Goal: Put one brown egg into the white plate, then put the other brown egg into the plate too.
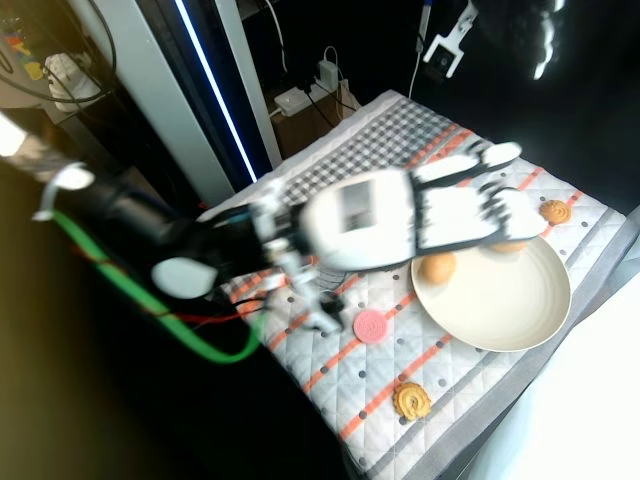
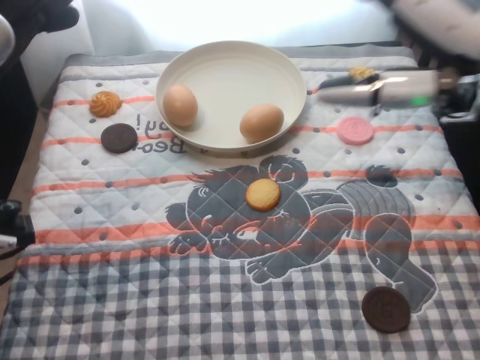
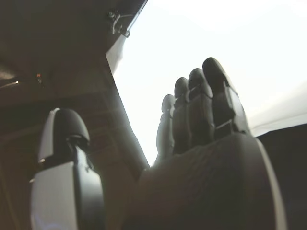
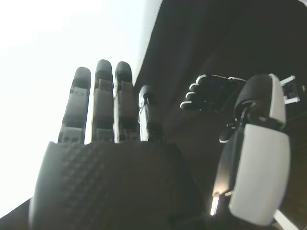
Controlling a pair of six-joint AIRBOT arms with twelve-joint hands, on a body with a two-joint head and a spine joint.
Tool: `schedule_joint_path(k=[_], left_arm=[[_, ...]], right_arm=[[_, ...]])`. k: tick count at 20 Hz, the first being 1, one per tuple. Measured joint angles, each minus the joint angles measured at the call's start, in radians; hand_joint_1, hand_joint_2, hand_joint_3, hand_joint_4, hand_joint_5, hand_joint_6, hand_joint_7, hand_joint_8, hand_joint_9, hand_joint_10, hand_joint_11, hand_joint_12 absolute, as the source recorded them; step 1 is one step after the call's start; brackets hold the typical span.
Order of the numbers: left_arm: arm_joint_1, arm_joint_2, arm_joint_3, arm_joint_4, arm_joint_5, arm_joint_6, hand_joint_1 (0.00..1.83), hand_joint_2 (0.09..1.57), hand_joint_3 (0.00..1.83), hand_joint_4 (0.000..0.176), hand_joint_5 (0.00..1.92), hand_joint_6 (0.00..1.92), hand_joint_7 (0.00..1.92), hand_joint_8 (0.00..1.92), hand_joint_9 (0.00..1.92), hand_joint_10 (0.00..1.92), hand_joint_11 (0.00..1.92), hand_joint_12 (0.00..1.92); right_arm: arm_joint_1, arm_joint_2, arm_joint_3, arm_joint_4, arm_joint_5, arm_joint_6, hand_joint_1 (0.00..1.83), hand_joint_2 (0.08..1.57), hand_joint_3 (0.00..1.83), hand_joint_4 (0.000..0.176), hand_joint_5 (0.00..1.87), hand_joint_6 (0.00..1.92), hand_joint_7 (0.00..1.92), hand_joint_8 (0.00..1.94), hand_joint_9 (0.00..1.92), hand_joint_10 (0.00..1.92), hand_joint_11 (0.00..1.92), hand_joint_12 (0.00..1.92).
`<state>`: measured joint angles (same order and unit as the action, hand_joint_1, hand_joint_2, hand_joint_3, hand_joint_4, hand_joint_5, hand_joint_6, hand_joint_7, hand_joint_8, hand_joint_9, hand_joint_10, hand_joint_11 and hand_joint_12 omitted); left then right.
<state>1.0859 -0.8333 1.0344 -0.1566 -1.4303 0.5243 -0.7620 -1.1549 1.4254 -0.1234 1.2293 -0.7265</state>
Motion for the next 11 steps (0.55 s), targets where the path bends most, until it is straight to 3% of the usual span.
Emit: schedule_joint_path(k=[1, 2, 3, 4, 5, 6, 7, 8, 9, 10, 11], left_arm=[[0.002, -0.001, -0.003, 0.003, -0.015, -0.006, 0.43, 1.01, 0.01, 0.000, 0.12, 0.00, 0.42, 0.01, 0.45, 0.03, 0.00, 1.22], [0.006, -0.002, -0.007, -0.006, -0.026, -0.006, 0.41, 1.07, 0.03, 0.000, 0.06, 0.00, 0.41, 0.00, 0.44, 0.02, 0.00, 1.16], [0.011, -0.002, -0.009, -0.019, -0.035, -0.009, 0.31, 1.12, 0.02, 0.000, 0.05, 0.00, 0.36, 0.00, 0.42, 0.01, 0.00, 1.08], [0.018, -0.002, -0.009, -0.024, -0.048, -0.014, 0.18, 1.20, 0.02, 0.000, 0.01, 0.00, 0.31, 0.00, 0.40, 0.00, 0.00, 1.03], [0.031, -0.002, -0.016, -0.035, -0.072, -0.026, 0.03, 1.27, 0.03, 0.000, 0.00, 0.00, 0.30, 0.00, 0.42, 0.01, 0.00, 0.87], [0.042, -0.003, -0.018, -0.039, -0.090, -0.031, 0.01, 1.20, 0.00, 0.033, 0.11, 0.03, 0.40, 0.02, 0.45, 0.02, 0.00, 0.82], [0.046, -0.004, -0.018, -0.040, -0.114, -0.046, 0.00, 1.23, 0.01, 0.038, 0.29, 0.11, 0.49, 0.04, 0.47, 0.02, 0.00, 0.70], [0.047, -0.005, -0.017, -0.052, -0.140, -0.067, 0.03, 1.21, 0.01, 0.076, 0.18, 0.36, 0.39, 0.01, 0.40, 0.00, 0.00, 0.65], [0.037, -0.005, -0.013, -0.061, -0.156, -0.093, 0.03, 1.21, 0.01, 0.076, 0.18, 0.36, 0.39, 0.01, 0.40, 0.00, 0.00, 0.65], [-0.022, -0.005, 0.000, -0.048, -0.160, -0.087, 0.22, 1.11, 0.00, 0.117, 0.11, 0.09, 0.15, 0.00, 0.25, 0.00, 0.00, 0.71], [-0.043, -0.005, 0.004, -0.040, -0.175, -0.080, 0.25, 1.20, 0.01, 0.119, 0.19, 0.04, 0.18, 0.00, 0.29, 0.01, 0.00, 0.89]], right_arm=[[-0.042, 0.027, -0.033, 0.030, 0.067, 0.000, 0.53, 0.96, 0.00, 0.089, 0.23, 0.00, 0.44, 0.00, 0.41, 0.00, 0.09, 0.56], [-0.081, 0.049, -0.068, 0.053, 0.116, 0.000, 0.47, 0.96, 0.00, 0.074, 0.15, 0.00, 0.39, 0.00, 0.36, 0.00, 0.08, 0.48], [-0.107, 0.064, -0.091, 0.060, 0.145, 0.000, 0.34, 1.02, 0.00, 0.012, 0.11, 0.00, 0.33, 0.00, 0.31, 0.00, 0.12, 0.38], [-0.132, 0.079, -0.123, 0.072, 0.188, -0.001, 0.27, 1.09, 0.00, 0.000, 0.15, 0.00, 0.35, 0.00, 0.35, 0.00, 0.18, 0.27], [-0.148, 0.093, -0.150, 0.076, 0.248, 0.000, 0.34, 1.09, 0.00, 0.000, 0.19, 0.00, 0.34, 0.00, 0.39, 0.00, 0.23, 0.18], [-0.151, 0.103, -0.162, 0.079, 0.284, 0.000, 0.26, 1.16, 0.02, 0.000, 0.13, 0.00, 0.23, 0.00, 0.27, 0.00, 0.19, 0.14], [-0.151, 0.118, -0.178, 0.090, 0.345, 0.000, 0.26, 1.21, 0.01, 0.000, 0.17, 0.01, 0.20, 0.00, 0.22, 0.00, 0.14, 0.10], [-0.152, 0.129, -0.188, 0.099, 0.377, 0.000, 0.49, 1.12, 0.00, 0.000, 0.44, 0.12, 0.49, 0.03, 0.43, 0.03, 0.34, 0.20], [-0.152, 0.142, -0.205, 0.111, 0.404, 0.000, 0.49, 1.12, 0.00, 0.000, 0.44, 0.12, 0.49, 0.03, 0.43, 0.03, 0.34, 0.20], [-0.151, 0.181, -0.242, 0.119, 0.430, 0.000, 0.66, 1.11, 0.00, 0.000, 0.56, 0.10, 0.46, 0.02, 0.51, 0.01, 0.29, 0.58], [-0.151, 0.197, -0.255, 0.113, 0.434, -0.001, 0.58, 1.20, 0.00, 0.000, 0.61, 0.04, 0.55, 0.01, 0.56, 0.01, 0.23, 0.75]])
